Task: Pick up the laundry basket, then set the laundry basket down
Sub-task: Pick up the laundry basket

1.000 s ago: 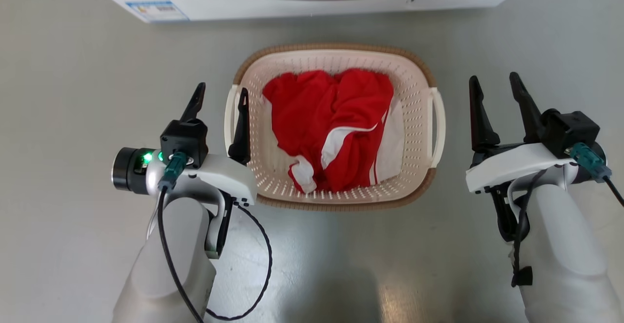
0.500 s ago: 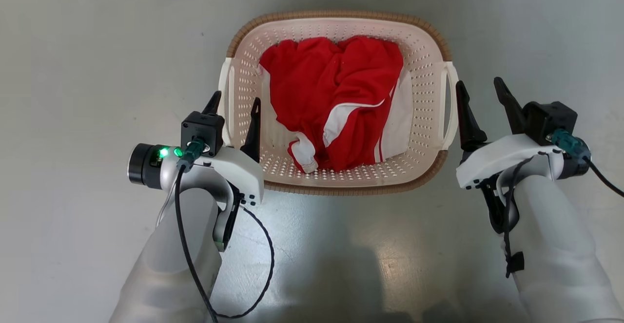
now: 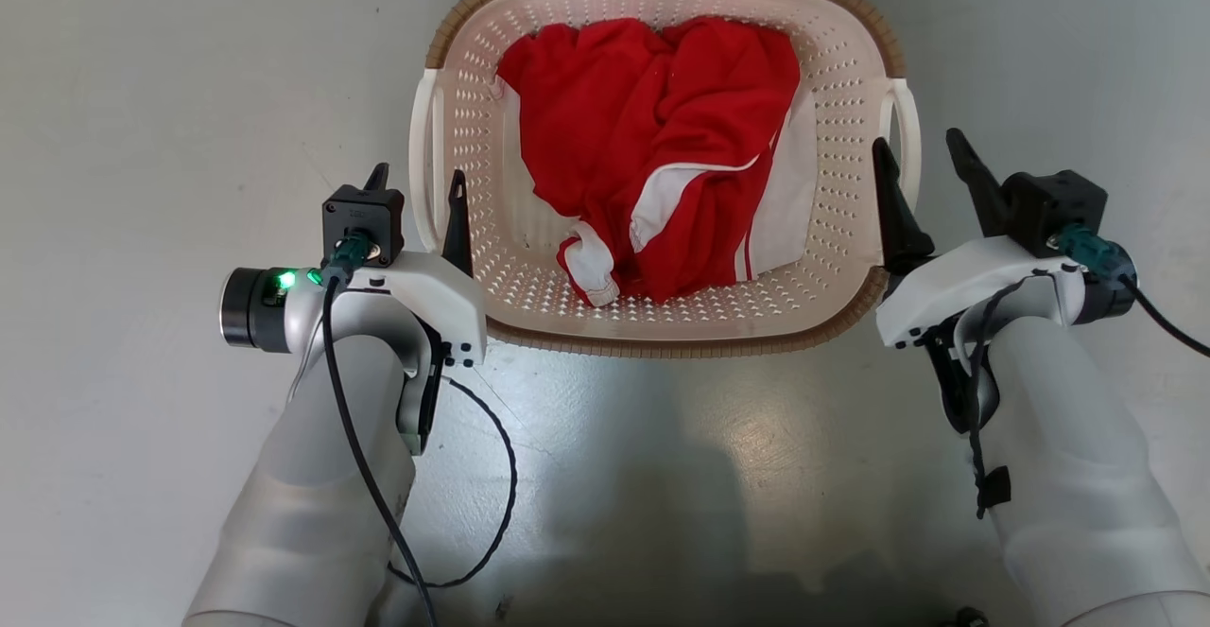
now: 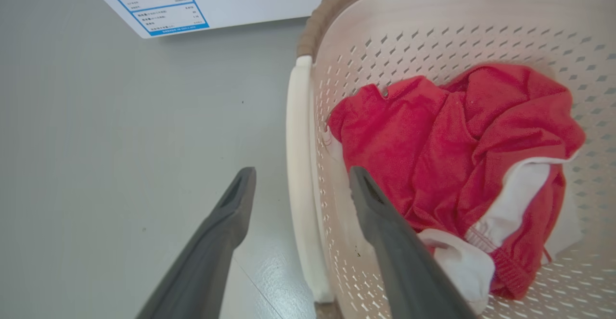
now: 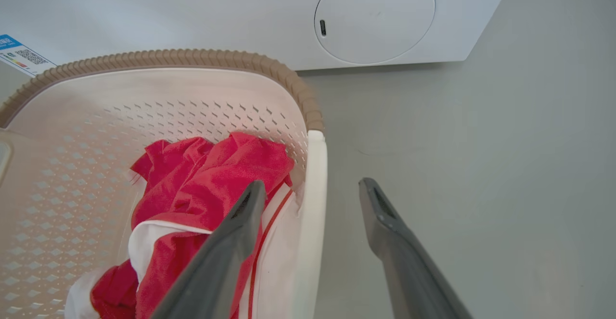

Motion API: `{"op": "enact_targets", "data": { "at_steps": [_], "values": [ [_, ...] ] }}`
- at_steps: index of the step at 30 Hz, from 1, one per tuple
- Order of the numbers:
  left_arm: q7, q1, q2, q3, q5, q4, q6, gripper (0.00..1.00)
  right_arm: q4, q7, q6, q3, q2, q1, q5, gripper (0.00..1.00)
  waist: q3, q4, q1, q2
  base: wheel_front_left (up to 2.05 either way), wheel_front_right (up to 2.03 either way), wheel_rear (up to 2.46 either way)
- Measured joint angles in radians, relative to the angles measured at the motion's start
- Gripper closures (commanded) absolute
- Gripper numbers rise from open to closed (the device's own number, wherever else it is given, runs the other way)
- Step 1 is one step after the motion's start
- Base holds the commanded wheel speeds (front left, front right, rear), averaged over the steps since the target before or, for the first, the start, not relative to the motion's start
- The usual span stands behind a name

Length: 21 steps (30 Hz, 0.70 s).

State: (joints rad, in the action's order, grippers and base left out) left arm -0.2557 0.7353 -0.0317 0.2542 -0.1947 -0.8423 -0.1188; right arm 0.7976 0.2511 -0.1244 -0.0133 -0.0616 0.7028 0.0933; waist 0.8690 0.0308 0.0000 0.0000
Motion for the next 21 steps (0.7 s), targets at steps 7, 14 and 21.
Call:
{"op": "enact_targets", "data": {
  "at_steps": [7,14,21],
  "values": [
    [0.000,0.037,0.001,0.005,-0.036,-0.062,0.006,0.00,0.040,0.000,0.000,0.030,-0.001,0.003,0.015,0.00,0.025,0.002,0.0000,0.0000,0.00,0.00,0.00],
    [0.000,0.073,0.001,0.032,-0.054,-0.102,0.015,0.00,0.068,0.000,0.000,0.047,-0.001,0.042,0.023,0.00,0.041,0.006,0.0000,0.0000,0.00,0.00,0.00],
    [0.000,0.113,0.002,0.065,-0.062,-0.158,0.024,0.00,0.125,0.000,0.000,0.063,-0.002,0.060,0.031,0.00,0.054,0.005,0.0000,0.0000,0.00,0.00,0.00]
  ]
}}
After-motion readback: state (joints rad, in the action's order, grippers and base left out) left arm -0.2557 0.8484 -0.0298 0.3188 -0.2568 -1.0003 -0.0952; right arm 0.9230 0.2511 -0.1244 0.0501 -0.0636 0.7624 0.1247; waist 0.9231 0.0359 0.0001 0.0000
